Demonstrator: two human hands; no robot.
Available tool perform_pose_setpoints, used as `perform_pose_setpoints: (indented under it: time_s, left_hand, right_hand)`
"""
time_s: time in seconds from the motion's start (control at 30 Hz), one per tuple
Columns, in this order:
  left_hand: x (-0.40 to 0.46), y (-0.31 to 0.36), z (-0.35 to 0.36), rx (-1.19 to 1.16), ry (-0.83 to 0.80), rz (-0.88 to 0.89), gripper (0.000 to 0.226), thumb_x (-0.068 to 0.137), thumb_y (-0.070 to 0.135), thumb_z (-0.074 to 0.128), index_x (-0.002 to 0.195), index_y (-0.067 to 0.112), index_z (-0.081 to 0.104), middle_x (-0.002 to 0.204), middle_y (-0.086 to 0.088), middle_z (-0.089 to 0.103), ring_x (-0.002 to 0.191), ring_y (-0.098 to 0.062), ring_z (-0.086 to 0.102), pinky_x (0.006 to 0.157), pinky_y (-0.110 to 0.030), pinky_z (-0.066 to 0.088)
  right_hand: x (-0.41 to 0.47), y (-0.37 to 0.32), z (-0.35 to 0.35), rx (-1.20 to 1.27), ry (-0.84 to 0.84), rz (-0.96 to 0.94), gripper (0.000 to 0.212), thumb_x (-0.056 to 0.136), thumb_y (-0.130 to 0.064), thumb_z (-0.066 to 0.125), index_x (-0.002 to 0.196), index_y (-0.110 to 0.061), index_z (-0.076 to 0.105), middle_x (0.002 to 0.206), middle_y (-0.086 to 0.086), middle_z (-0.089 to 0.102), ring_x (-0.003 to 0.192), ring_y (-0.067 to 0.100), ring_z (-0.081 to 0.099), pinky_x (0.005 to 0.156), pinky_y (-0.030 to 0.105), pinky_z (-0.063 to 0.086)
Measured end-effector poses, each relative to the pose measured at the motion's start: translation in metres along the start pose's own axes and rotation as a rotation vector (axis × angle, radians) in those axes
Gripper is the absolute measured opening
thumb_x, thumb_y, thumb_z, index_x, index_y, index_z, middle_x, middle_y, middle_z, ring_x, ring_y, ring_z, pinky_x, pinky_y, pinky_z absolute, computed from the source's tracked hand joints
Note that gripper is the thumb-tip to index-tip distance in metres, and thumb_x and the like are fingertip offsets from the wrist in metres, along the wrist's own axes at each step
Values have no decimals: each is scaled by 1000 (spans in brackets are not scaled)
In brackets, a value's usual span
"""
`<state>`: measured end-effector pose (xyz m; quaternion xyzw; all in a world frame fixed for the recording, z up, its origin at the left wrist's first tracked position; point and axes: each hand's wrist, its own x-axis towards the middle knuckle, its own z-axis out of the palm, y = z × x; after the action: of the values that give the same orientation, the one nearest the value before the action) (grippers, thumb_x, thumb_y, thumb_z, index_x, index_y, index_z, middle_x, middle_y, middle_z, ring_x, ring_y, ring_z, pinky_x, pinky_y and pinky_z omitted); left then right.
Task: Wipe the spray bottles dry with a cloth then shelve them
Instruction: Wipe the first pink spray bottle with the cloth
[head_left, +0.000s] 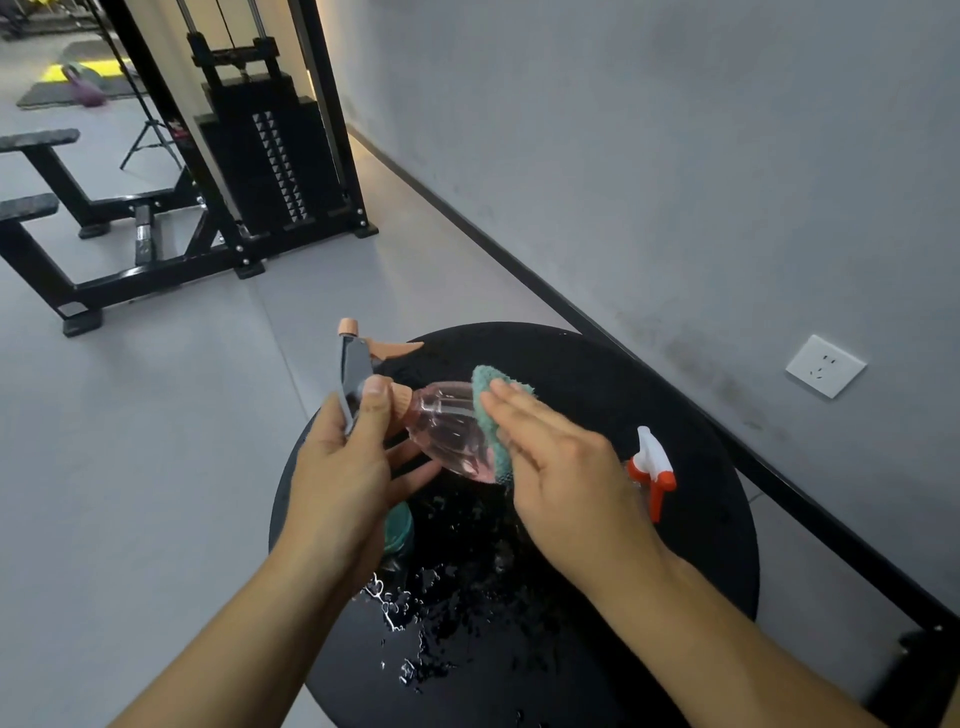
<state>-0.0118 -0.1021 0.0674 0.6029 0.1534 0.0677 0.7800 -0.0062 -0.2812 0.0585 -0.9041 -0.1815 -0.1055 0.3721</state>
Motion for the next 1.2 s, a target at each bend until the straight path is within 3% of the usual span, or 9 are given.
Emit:
perform_pose_setpoints:
  time_s: [0.07,0.23,0.4,0.6,0.73,0.9,1.03,1.2]
  left_hand:
    - [2,3,-2,-20,10,5,27,108,41,52,109,15,61,96,2,80,87,-19,80,74,-37,65]
    - [-2,0,0,-8,-6,-8,28,108,41,53,114,15,61,99,0,80,91,-22,79,79,-41,66]
    - [2,8,-5,-62,6,20,26,108,39,52,111,15,61,95,0,80,83,-19,79,70,-34,65]
    - [-1,2,-3,-23,-14,-5,28,108,41,53,114,15,61,98,-2,79,88,-22,79,72,-36,65]
    - [2,7,-5,-44,-4,11,28,108,41,52,110,14,61,98,-3,80,86,-22,80,70,-35,64]
    - [-1,4,-3,-3,-40,-4,32,108,42,53,117,12,59,97,-2,78,85,-20,79,72,-34,64]
    - [3,8,-7,-41,-30,10,28,108,40,53,111,14,61,98,-4,77,85,-22,79,71,-35,64]
    - [0,9,-7,-7,-72,0,33,107,43,53,117,12,61,100,-4,78,88,-21,79,74,-37,65]
  right_hand:
    - [0,2,0,29,35,51,52,101,-6,50,147,-30,48,151,-18,44,140,-10,32,115,29,38]
    - [-2,-8,3,6,-27,-15,52,101,-5,49,148,-28,46,152,-19,40,141,-14,24,116,14,28]
    - [0,2,0,35,46,35,53,100,-3,51,146,-28,49,150,-18,45,140,-10,33,114,29,39]
    - [-3,-7,3,-26,-21,-67,50,101,-5,50,148,-25,48,152,-15,43,143,-9,27,115,13,27]
    - [0,-1,0,22,27,-10,51,101,-4,51,146,-26,50,151,-16,45,141,-11,31,116,19,32]
    - [-3,-6,1,-7,-20,-44,50,102,-7,50,147,-28,48,151,-19,41,142,-14,23,115,14,28]
    - [0,-2,-2,39,10,-11,50,101,-6,51,146,-28,49,150,-18,44,140,-13,30,114,26,38]
    - [-1,-4,1,73,27,-17,48,101,-3,53,144,-25,53,149,-16,47,139,-11,33,114,20,35]
